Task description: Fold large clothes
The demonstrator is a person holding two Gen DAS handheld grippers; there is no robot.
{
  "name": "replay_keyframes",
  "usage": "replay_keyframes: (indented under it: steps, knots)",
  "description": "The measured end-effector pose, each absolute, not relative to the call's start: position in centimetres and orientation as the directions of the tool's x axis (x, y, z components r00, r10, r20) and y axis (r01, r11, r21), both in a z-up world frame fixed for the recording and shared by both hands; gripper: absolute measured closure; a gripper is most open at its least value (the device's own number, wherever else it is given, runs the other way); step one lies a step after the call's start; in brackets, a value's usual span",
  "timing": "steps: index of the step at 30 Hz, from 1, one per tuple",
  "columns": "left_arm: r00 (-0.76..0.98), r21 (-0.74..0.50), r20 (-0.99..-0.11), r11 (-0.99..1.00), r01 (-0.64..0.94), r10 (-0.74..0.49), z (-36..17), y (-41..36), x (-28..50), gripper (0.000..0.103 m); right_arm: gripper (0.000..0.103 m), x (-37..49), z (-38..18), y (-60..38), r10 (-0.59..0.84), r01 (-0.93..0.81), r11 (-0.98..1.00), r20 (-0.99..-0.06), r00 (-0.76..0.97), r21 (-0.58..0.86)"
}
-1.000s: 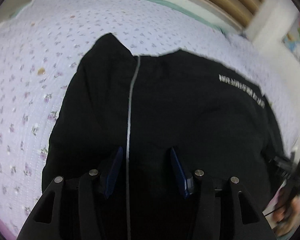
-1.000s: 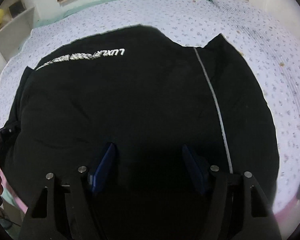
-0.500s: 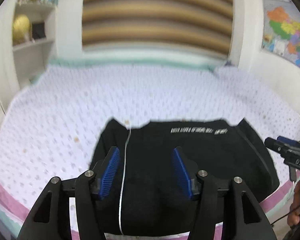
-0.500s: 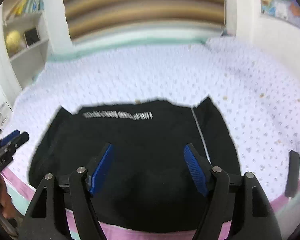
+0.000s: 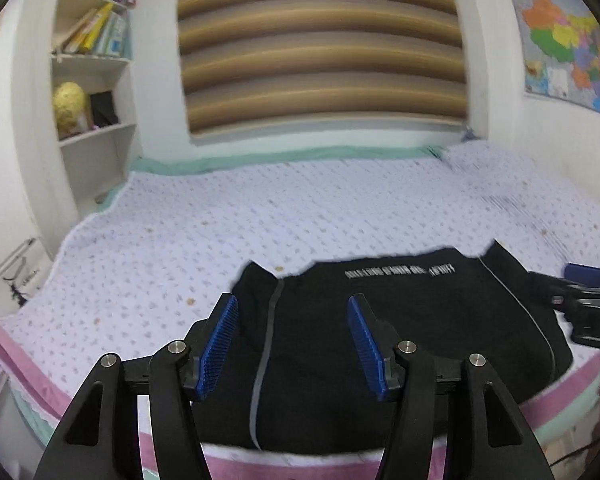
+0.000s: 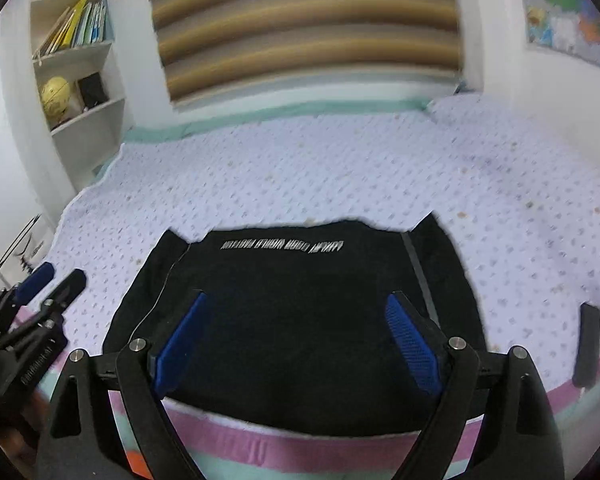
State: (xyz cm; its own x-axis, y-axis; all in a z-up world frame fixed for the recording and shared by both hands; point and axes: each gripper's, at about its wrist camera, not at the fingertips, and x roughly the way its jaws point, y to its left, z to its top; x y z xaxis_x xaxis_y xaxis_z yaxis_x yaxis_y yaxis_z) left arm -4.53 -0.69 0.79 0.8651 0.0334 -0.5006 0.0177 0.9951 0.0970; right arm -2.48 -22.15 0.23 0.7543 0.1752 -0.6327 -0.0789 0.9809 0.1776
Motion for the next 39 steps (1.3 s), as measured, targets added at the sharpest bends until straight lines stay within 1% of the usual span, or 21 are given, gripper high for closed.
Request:
replay_keyframes:
  steps: [6,11,20,31,39]
  knots:
    - [0.838,0.148,-0.541,0.989,0.018,0.066,-0.9,-1.7,-4.3,0.045,0.012,-1.7,-1.6,-20.6,0.163,-0.089,0.986,-0.670,0.724,0.144]
    - [0.826,0.121,-0.561,0.992,0.019,0.053,-1.3,-1.6,-3.9,0.045,0.012,-1.4,-2.5,-20.2,0.163,-0.089,0.986,-0.685,0.710,0.141]
    - [0.804,0.125,-0.594,0.991,0.039,0.044,-2.3,-1.6,-3.3,0.045,0.012,-0.6,-4.1,-19.8,0.166,-0.087,0.986,-0.723,0.670,0.146]
    - [0.771,0.111,-0.637,0.992,0.068,0.018,-3.4,-1.4,-2.4,0.045,0.012,0.0,-5.1,-20.4,0.169,-0.068,0.984,-0.742,0.648,0.165]
    - [0.753,0.111,-0.658,0.992,0.063,0.026,-4.0,-1.5,-2.1,0.045,0.012,0.1,-5.5,-20.2,0.174,-0.061,0.982,-0.748,0.641,0.176]
